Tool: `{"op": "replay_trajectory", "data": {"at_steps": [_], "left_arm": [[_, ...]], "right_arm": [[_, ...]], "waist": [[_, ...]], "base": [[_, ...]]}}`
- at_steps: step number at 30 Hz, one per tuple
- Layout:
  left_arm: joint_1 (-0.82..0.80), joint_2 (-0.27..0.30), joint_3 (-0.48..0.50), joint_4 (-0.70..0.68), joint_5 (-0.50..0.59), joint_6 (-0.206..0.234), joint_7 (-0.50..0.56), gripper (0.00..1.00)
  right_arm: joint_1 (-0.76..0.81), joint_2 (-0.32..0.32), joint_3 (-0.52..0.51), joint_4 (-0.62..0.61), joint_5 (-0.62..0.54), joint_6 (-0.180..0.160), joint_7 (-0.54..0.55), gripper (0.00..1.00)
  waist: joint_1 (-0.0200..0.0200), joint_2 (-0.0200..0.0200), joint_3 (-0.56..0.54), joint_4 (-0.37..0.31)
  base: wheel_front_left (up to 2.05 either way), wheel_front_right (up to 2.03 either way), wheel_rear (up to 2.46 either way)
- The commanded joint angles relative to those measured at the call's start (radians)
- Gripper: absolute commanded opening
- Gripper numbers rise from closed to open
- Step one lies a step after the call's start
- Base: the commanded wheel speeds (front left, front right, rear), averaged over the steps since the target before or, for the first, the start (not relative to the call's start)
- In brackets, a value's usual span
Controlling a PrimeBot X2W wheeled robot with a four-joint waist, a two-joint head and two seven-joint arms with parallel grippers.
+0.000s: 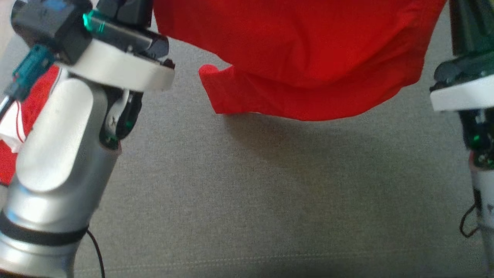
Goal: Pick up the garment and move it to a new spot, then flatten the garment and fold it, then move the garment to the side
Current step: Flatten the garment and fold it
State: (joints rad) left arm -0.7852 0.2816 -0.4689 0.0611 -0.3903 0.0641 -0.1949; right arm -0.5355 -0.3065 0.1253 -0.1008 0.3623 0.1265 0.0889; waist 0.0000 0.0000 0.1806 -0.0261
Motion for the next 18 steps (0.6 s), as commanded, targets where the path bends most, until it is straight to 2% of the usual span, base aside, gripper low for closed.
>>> {"op": "replay_trajectory", "data": {"at_steps": [1,6,11,15,18], "left_arm": [[-0.066,0.028,0.043,-0.016,-0.007,-0.006,0.003,0.00],[-0.195,0.002,0.033,0.108,-0.015,-0.056,-0.007,0.00],[-0.352,-0.037,0.043,0.317,-0.034,-0.109,-0.032,0.00],[-0.494,-0.078,0.060,0.474,-0.036,-0.131,-0.055,0.00],[-0.580,-0.103,0.080,0.586,-0.024,-0.126,-0.064,0.00]], "right_arm": [[-0.046,-0.014,0.012,-0.022,0.011,0.004,0.005,0.00],[-0.194,-0.019,0.043,0.085,0.070,0.004,-0.002,0.00],[-0.417,-0.005,0.082,0.259,0.136,0.004,-0.061,0.00],[-0.598,0.014,0.100,0.422,0.179,0.004,-0.142,0.00],[-0.705,0.032,0.135,0.548,0.198,0.004,-0.219,0.00]], "waist": [[0.0000,0.0000,0.011,0.000],[0.0000,0.0000,0.069,-0.007],[0.0000,0.0000,0.122,-0.014],[0.0000,0.0000,0.147,-0.008],[0.0000,0.0000,0.148,-0.004]], "base": [[0.00,0.00,0.00],[0.00,0.00,0.00],[0.00,0.00,0.00],[0.00,0.00,0.00],[0.00,0.00,0.00]]}}
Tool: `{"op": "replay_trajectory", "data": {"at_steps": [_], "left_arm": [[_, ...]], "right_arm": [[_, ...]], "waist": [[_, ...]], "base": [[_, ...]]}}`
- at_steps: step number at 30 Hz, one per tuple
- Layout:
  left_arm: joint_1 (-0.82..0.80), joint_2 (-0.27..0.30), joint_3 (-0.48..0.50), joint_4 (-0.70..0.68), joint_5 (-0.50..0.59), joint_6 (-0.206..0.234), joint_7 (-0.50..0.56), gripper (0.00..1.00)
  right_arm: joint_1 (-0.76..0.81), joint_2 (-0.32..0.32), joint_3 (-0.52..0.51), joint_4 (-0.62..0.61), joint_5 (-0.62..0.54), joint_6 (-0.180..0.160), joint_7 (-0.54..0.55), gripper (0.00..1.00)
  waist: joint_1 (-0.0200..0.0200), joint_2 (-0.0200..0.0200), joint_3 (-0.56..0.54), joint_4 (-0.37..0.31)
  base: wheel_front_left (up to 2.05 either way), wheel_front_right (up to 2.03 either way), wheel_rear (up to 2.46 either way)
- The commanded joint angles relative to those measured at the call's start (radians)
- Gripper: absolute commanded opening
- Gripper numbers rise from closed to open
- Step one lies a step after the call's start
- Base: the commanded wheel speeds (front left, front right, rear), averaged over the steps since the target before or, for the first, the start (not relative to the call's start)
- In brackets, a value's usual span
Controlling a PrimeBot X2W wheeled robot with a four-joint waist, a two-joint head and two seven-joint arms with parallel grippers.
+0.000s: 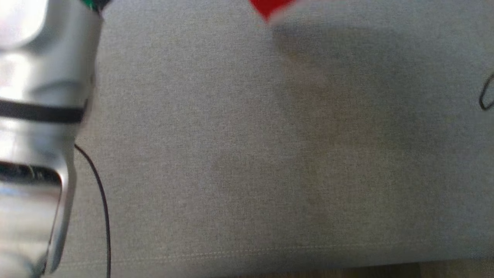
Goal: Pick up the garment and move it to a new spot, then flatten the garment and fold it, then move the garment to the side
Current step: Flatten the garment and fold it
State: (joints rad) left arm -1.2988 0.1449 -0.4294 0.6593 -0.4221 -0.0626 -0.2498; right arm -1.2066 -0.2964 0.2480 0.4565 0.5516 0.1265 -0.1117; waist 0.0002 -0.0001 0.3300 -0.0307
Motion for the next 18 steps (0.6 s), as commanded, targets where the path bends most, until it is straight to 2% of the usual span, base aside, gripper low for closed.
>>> {"op": "replay_trajectory", "data": {"at_steps": [1,6,12,15,18], "left_arm": [[-0.091,0.024,0.042,0.022,0.014,0.001,-0.010,0.00],[-0.144,-0.023,0.056,0.148,0.039,-0.009,-0.012,0.00],[-0.065,-0.067,0.057,0.296,0.052,-0.028,-0.012,0.00],[-0.022,-0.082,0.059,0.374,0.034,-0.036,-0.012,0.00],[-0.002,-0.087,0.059,0.423,0.022,-0.042,-0.012,0.00]], "right_arm": [[-0.062,0.030,0.022,0.036,0.017,0.004,-0.047,0.00],[-0.159,0.079,0.078,0.257,0.031,0.004,-0.129,0.00],[-0.145,0.177,0.125,0.510,0.073,0.004,-0.146,0.00],[-0.122,0.202,0.176,0.599,0.085,0.004,-0.141,0.00],[-0.109,0.211,0.209,0.636,0.097,0.004,-0.135,0.00]], "waist": [[-0.0002,0.0001,-0.002,0.004],[-0.0002,0.0001,0.009,0.011],[-0.0002,0.0001,0.057,0.011],[-0.0002,0.0001,0.079,0.009],[-0.0002,0.0001,0.086,0.006]], "base": [[0.00,0.00,0.00],[0.00,0.00,0.00],[0.00,0.00,0.00],[0.00,0.00,0.00],[0.00,0.00,0.00]]}}
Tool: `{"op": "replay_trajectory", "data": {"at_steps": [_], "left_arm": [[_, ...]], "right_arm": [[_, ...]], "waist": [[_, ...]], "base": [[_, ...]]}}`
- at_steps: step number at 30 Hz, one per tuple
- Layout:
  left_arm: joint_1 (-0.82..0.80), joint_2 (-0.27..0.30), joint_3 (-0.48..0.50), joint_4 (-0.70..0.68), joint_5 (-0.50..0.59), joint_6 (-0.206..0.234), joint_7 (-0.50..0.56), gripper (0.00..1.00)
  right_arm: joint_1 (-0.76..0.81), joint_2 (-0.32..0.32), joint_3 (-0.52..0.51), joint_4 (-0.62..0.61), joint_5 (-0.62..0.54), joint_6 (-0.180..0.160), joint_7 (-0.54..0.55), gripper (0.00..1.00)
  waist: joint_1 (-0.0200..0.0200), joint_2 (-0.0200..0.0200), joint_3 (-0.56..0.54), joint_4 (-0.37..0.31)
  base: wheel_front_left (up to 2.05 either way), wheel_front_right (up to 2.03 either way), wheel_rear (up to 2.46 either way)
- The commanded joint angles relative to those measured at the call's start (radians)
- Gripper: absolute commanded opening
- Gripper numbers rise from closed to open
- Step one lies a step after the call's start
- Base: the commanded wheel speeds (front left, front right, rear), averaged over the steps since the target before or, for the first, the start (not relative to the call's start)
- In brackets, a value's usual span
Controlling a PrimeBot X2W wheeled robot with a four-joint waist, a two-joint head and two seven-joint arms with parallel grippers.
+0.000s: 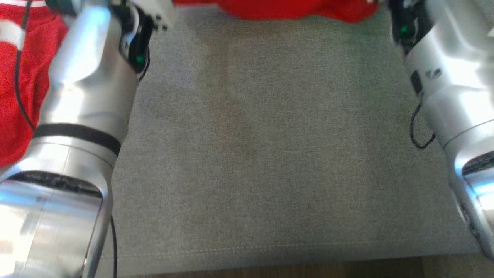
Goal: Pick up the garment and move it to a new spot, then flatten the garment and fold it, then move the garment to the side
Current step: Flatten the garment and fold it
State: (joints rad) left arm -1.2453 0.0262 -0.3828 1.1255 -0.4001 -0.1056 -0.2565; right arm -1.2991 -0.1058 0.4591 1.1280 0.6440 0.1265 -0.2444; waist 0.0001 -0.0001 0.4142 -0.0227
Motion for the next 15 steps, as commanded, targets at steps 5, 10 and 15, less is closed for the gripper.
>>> {"op": "replay_trajectory", "data": {"at_steps": [5,10,15], "left_arm": [[-0.024,0.027,0.013,0.046,-0.029,-0.011,-0.005,0.00],[0.032,0.026,0.021,0.058,-0.052,-0.015,-0.005,0.00],[0.225,0.041,0.064,-0.120,-0.039,0.000,-0.005,0.00]], "right_arm": [[0.024,0.028,0.088,-0.005,0.040,0.004,0.042,0.00],[0.117,0.022,0.174,-0.012,0.054,0.004,0.030,0.00],[0.255,0.016,0.220,-0.044,0.077,0.004,0.007,0.00]], "waist": [[-0.0001,0.0001,0.000,-0.013],[-0.0001,0.0001,-0.020,-0.027],[-0.0001,0.0001,-0.073,-0.037]], "base": [[0.00,0.00,0.00],[0.00,0.00,0.00],[0.00,0.00,0.00]]}}
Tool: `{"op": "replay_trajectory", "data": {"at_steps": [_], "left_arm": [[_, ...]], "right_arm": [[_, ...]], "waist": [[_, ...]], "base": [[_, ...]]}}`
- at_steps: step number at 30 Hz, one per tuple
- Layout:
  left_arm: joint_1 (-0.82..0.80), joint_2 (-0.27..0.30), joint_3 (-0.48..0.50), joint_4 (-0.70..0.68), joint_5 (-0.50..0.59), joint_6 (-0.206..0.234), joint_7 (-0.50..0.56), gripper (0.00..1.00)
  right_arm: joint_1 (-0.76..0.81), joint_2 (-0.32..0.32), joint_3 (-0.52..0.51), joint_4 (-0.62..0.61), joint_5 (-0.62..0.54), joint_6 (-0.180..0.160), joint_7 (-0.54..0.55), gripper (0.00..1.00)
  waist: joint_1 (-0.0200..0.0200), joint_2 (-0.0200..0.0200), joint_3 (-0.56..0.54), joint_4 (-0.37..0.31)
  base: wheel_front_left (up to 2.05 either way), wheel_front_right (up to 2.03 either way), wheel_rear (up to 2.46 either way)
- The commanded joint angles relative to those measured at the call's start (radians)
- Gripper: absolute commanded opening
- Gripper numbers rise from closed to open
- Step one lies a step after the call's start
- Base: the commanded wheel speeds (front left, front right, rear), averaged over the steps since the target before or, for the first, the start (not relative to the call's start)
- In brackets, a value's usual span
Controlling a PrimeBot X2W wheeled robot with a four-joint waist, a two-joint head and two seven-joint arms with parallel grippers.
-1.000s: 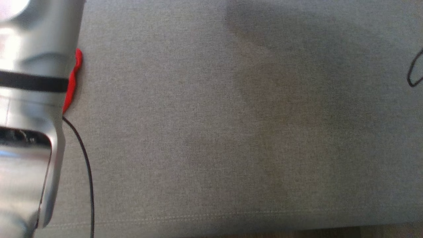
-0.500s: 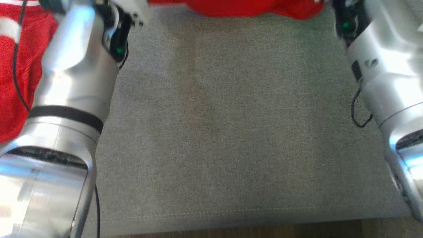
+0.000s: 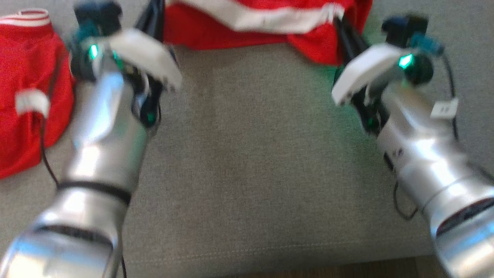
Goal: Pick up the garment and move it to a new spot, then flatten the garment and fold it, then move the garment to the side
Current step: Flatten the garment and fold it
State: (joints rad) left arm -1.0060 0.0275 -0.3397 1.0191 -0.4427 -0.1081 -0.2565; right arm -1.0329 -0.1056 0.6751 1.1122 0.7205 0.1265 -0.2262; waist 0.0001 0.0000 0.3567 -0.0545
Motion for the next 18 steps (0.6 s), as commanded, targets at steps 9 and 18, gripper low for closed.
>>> {"op": "replay_trajectory", "data": {"at_steps": [9,18], "left_arm": [[0.517,0.079,0.107,-0.481,0.097,0.063,-0.005,0.00],[0.858,0.111,0.138,-0.777,0.114,0.114,0.006,0.00]], "right_arm": [[0.302,-0.005,-0.003,-0.159,0.003,0.004,-0.033,0.00],[0.740,-0.039,-0.246,-0.492,-0.128,0.004,-0.034,0.00]], "waist": [[-0.0001,0.0000,-0.136,-0.021],[-0.0001,0.0000,-0.221,-0.007]], "base": [[0.00,0.00,0.00],[0.00,0.00,0.00]]}}
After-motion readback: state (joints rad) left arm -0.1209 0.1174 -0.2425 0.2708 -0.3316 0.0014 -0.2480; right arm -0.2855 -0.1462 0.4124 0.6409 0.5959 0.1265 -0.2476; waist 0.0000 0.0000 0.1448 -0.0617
